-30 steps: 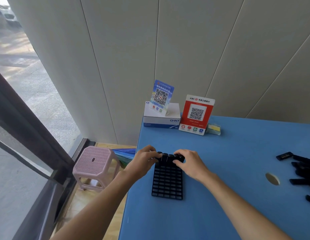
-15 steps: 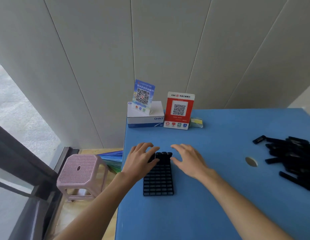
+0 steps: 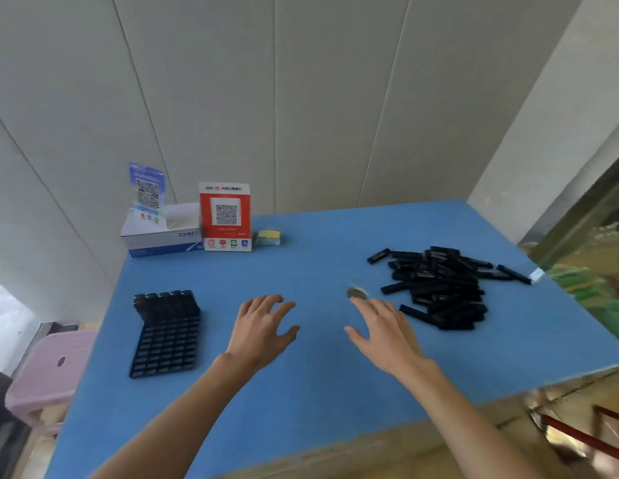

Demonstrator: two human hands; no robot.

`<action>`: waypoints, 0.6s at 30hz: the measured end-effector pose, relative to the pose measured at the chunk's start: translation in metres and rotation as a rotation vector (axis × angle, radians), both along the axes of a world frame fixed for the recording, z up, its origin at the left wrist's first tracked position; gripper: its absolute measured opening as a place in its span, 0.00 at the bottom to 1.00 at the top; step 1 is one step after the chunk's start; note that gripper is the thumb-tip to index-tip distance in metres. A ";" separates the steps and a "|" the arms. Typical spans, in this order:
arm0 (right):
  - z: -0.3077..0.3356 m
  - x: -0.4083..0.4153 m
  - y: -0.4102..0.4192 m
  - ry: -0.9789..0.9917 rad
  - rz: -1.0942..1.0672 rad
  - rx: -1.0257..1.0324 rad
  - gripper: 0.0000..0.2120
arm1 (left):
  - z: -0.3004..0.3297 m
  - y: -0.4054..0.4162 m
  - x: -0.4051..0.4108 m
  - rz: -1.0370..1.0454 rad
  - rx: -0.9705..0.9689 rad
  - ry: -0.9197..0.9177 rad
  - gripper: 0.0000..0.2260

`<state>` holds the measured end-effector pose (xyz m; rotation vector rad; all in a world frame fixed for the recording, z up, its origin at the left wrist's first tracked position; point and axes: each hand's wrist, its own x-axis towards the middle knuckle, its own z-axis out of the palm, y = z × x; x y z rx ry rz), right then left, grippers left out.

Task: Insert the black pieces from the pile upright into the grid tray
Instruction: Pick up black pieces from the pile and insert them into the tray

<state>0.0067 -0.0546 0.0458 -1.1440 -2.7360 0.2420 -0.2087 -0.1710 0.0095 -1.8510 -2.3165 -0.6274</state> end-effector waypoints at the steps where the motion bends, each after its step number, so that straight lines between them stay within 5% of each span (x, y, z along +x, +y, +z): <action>1: -0.001 0.023 0.006 -0.003 -0.013 0.001 0.26 | -0.002 0.007 0.022 0.006 -0.008 -0.017 0.19; 9: -0.008 0.180 0.056 -0.022 -0.138 -0.044 0.25 | -0.016 0.064 0.152 -0.044 -0.078 -0.065 0.19; 18: -0.025 0.234 0.132 -0.041 -0.193 -0.117 0.23 | -0.033 0.138 0.203 -0.104 -0.155 -0.132 0.18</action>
